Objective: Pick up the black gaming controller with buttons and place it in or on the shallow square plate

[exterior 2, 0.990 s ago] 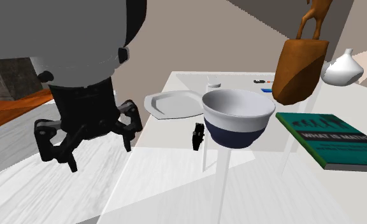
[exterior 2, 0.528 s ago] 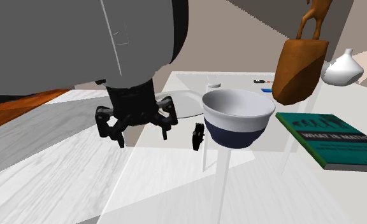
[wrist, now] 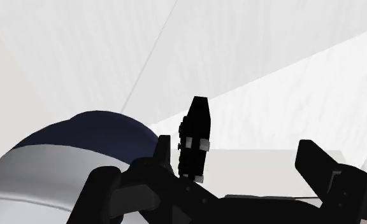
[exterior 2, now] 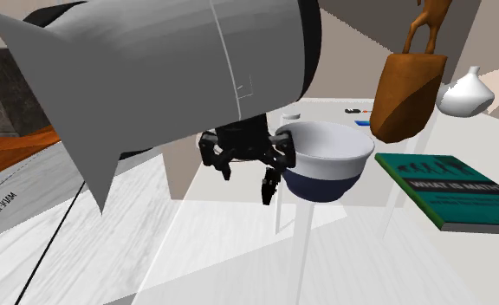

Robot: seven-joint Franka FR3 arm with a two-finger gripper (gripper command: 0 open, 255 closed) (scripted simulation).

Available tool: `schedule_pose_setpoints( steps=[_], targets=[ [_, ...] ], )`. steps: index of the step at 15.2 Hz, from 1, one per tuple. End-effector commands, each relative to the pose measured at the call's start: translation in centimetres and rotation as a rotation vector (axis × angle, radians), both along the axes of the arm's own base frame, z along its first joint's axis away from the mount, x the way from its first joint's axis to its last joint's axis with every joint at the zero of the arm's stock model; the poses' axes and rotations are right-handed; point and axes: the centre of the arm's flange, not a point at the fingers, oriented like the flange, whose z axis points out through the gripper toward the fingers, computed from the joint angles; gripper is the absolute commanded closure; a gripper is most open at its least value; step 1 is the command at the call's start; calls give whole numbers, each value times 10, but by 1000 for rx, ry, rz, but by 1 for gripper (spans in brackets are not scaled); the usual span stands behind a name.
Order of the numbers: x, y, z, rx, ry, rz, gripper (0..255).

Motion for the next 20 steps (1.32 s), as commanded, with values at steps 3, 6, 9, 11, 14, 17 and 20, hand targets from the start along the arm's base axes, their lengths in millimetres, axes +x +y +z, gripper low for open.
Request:
schedule_pose_setpoints(
  steps=[3,6,9,11,14,17,20],
  targets=[
    [-9,-20,-9,-27,-26,-112,0],
    [-6,-26,-24,-27,-26,-112,0],
    [-3,-33,-41,-27,-26,-112,0],
    [-3,-33,-41,-27,-26,-112,0],
    [-3,-33,-41,-27,-26,-112,0],
    [-3,-33,-41,-27,-26,-112,0],
    [-3,-33,-41,-27,-26,-112,255]
  ],
)
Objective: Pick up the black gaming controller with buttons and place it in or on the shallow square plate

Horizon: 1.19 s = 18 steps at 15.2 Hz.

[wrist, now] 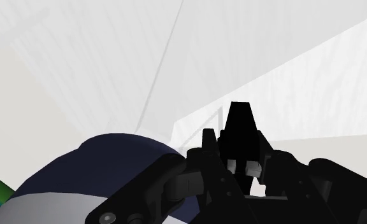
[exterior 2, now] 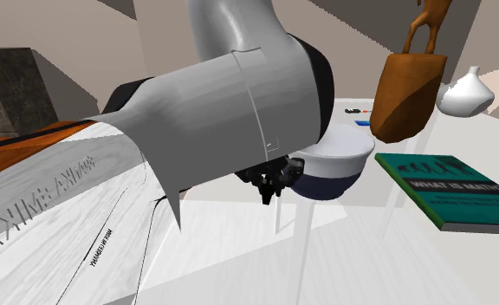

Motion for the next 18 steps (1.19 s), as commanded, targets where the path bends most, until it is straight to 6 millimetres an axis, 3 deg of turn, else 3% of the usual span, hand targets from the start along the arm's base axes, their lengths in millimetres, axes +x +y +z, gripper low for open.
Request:
schedule_pose_setpoints(
  steps=[1,7,18],
  targets=[
    [0,0,0,0,0,0,255],
    [0,0,0,0,0,0,255],
    [0,0,58,0,0,0,255]
  ],
)
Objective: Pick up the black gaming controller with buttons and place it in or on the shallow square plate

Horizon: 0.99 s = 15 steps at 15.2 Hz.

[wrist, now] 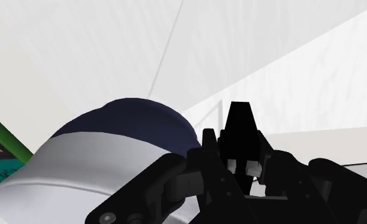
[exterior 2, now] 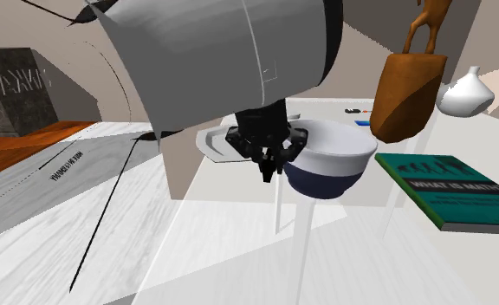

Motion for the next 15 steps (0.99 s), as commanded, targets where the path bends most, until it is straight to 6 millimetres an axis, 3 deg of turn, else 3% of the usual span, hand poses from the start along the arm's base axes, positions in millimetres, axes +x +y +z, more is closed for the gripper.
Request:
schedule_pose_setpoints(
  steps=[1,6,15],
  targets=[
    [0,0,11,0,0,0,255],
    [0,0,37,0,0,0,255],
    [109,-48,38,0,0,0,255]
  ],
)
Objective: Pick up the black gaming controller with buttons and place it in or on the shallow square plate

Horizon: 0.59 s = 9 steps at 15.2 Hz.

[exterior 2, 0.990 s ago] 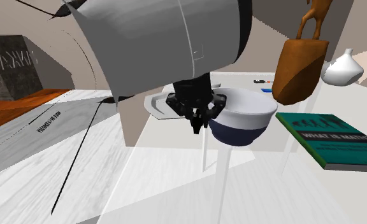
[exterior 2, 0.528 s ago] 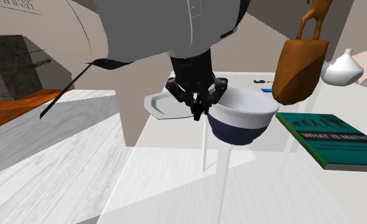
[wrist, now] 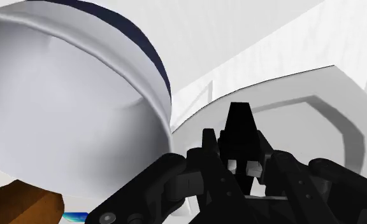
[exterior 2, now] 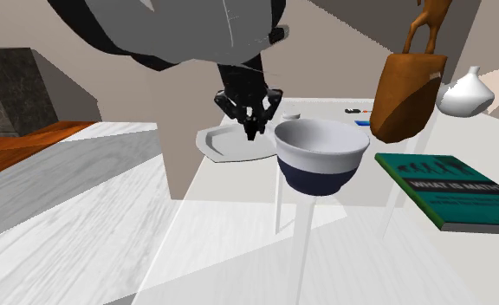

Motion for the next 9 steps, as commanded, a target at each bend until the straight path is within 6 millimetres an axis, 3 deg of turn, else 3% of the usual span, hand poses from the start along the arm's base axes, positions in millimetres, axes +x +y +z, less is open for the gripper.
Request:
schedule_pose_setpoints(
  steps=[1,9],
  targets=[
    [25,-14,-2,0,-1,0,255],
    [122,-56,-1,0,-1,0,255]
  ],
)
